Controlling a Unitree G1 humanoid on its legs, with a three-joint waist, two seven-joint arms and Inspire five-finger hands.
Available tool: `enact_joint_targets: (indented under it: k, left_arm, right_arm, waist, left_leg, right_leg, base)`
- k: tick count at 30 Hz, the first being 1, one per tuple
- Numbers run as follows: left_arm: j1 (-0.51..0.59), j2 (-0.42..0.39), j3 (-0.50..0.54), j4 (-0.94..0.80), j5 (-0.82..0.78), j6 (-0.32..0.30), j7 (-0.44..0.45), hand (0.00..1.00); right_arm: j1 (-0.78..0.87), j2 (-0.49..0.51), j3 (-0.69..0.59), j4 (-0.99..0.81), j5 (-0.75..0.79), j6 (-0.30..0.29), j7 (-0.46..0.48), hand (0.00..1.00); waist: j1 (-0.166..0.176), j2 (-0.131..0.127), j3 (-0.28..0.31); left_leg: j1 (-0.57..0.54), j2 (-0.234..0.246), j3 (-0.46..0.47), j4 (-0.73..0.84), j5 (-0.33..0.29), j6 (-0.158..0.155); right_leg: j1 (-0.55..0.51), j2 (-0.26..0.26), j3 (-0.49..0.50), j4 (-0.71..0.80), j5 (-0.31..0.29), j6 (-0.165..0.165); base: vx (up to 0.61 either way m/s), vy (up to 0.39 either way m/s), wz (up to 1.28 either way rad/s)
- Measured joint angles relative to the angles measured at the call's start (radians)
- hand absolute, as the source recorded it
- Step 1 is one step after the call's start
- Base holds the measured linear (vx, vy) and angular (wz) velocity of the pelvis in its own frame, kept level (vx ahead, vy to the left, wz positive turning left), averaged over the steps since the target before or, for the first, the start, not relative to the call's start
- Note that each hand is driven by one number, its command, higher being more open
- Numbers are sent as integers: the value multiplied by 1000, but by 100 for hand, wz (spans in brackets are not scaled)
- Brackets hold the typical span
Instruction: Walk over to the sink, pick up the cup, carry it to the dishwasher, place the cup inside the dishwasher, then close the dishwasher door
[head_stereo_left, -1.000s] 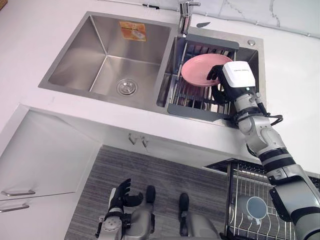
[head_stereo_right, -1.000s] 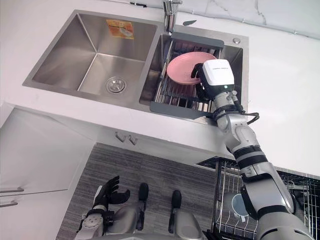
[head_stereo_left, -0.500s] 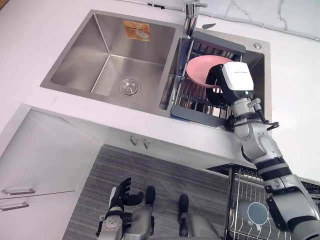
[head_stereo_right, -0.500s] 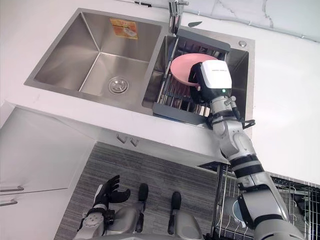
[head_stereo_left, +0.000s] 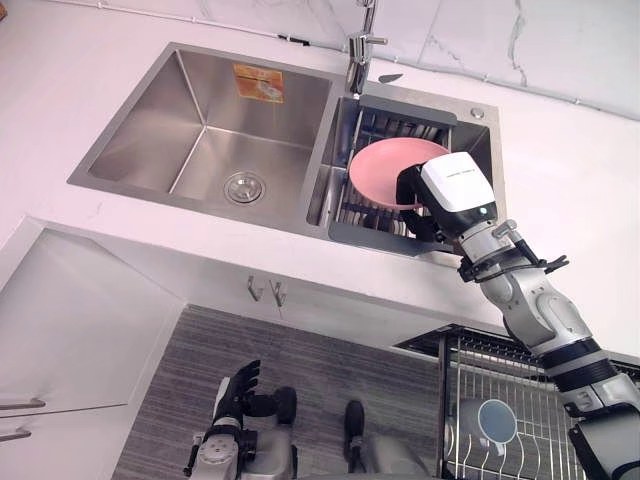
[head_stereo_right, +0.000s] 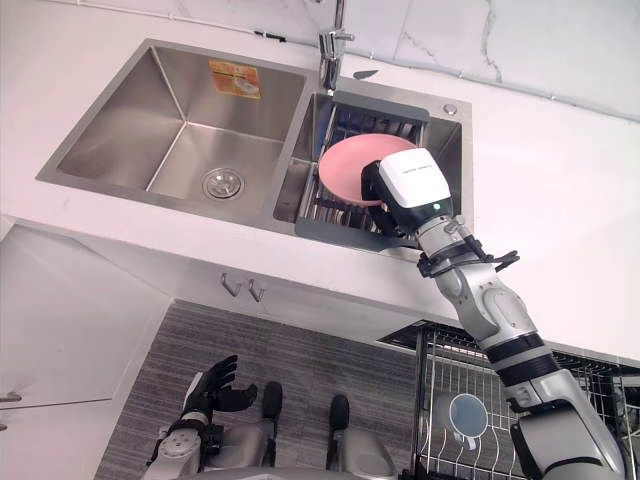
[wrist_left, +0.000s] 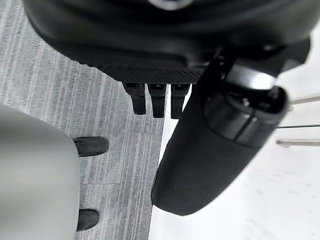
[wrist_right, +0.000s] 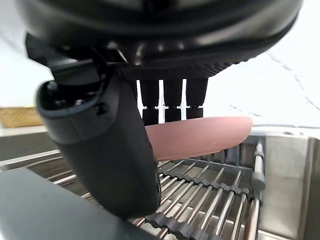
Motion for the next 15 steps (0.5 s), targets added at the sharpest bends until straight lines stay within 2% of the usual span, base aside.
enact_joint_targets:
  k: [4,8,15]
  left_arm:
    - [1,0,1,22,4,1,0,90]
    - [4,-5,18,38,7,2,0,90]
    - [11,-13,42,65,25,20,2,90]
  right_arm:
    - [44,-24,0,-47,0,-15,5,30]
    - [135,-16,-38,-138,0,-19,5,30]
    - [356,143,-262,-284,50,-15,-42,30]
  waist:
    - [-10,0,-33]
    - [-20,1,-39]
    - [-44,15,-82]
  left_leg:
    - [1,1,0,0,-1,0]
    - [9,2,3,0,-1,0]
    - [12,3,17,0,-1,-1]
  right_leg:
    - [3,1,0,-4,1,0]
    - [10,3,4,-5,3,-2]
    - [13,4,16,-17,12,-3]
  base:
    - [0,0,0]
    - [-6,-2,-1]
    - [-10,-5,-6]
